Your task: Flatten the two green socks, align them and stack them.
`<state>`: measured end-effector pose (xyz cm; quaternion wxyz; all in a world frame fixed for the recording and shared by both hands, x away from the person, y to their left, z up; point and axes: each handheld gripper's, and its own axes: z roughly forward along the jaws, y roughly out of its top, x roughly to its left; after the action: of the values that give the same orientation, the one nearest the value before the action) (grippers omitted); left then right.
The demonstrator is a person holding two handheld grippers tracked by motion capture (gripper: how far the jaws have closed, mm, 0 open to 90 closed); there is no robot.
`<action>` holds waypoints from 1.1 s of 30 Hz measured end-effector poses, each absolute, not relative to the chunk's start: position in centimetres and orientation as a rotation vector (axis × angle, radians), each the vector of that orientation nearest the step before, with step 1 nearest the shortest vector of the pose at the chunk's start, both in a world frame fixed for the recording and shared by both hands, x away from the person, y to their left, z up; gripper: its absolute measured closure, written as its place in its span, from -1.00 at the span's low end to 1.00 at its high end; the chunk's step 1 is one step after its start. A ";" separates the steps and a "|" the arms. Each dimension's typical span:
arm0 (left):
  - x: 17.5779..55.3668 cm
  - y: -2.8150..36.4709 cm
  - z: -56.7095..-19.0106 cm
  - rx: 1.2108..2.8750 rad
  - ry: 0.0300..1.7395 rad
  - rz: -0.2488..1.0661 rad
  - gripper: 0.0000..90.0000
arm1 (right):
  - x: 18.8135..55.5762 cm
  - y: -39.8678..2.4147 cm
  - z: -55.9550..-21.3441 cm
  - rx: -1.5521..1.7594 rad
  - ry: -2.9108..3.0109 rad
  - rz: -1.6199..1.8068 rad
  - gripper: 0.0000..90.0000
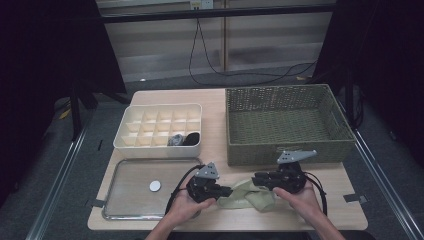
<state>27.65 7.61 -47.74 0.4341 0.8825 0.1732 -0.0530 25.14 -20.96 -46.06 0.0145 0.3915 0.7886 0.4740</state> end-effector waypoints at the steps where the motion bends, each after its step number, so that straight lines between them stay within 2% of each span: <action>1: 27.7 7.6 -47.8 2.185 0.435 -0.142 0.96 | 24.8 -21.1 -46.0 1.220 2.453 1.469 0.59; 10: 27.8 7.5 -47.8 2.177 0.450 -0.152 0.97 | 22.1 -22.8 -46.1 1.233 2.439 1.438 0.39; 16: 27.8 7.4 -47.8 2.173 0.454 -0.155 0.97 | 20.3 -24.9 -46.7 1.297 2.419 1.435 0.39; 21: 27.8 7.2 -47.9 2.176 0.456 -0.151 0.97 | 19.4 -25.0 -47.4 1.326 2.469 1.395 0.40; 25: 27.9 7.5 -47.7 2.172 0.464 -0.146 0.97 | 19.3 -24.6 -47.8 1.328 2.510 1.372 0.53; 27: 27.8 7.7 -47.6 2.155 0.454 -0.153 0.97 | 19.5 -24.6 -48.0 1.327 2.530 1.376 0.80; 28: 27.7 7.8 -47.5 2.151 0.447 -0.148 0.97 | 19.6 -24.8 -47.9 1.327 2.525 1.407 0.87; 33: 27.5 8.7 -46.8 2.125 0.447 -0.146 0.98 | 19.8 -25.7 -47.3 1.343 2.458 1.450 0.93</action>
<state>27.49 8.74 -46.84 0.4640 0.8649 0.1820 -0.0594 19.82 -25.72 -47.26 -0.0062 0.4257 0.7793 0.4598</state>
